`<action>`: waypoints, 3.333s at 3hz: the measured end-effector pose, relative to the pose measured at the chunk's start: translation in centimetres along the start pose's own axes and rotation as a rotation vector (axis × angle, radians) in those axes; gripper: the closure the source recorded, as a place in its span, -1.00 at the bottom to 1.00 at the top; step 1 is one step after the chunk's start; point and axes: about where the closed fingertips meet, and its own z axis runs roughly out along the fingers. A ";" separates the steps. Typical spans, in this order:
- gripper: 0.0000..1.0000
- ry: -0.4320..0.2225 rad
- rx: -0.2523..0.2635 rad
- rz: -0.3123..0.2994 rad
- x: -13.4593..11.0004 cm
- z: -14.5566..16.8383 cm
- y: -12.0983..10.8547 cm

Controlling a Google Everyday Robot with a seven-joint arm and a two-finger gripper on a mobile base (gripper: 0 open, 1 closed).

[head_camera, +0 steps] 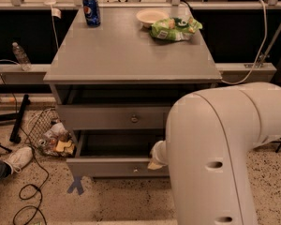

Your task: Open middle drawer

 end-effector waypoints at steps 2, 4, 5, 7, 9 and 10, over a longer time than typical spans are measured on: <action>1.00 0.004 0.004 0.012 0.2 -0.5 0.6; 1.00 0.008 0.008 0.024 0.4 -0.9 1.0; 1.00 0.012 0.014 0.037 0.6 -1.3 1.5; 1.00 0.016 0.021 0.054 0.8 -1.7 2.1; 1.00 0.021 0.029 0.071 1.0 -2.1 2.7; 1.00 0.022 0.029 0.071 1.0 -2.1 2.7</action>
Offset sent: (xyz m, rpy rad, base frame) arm -0.3301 -0.0181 0.0491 -0.0172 -0.0419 -0.5302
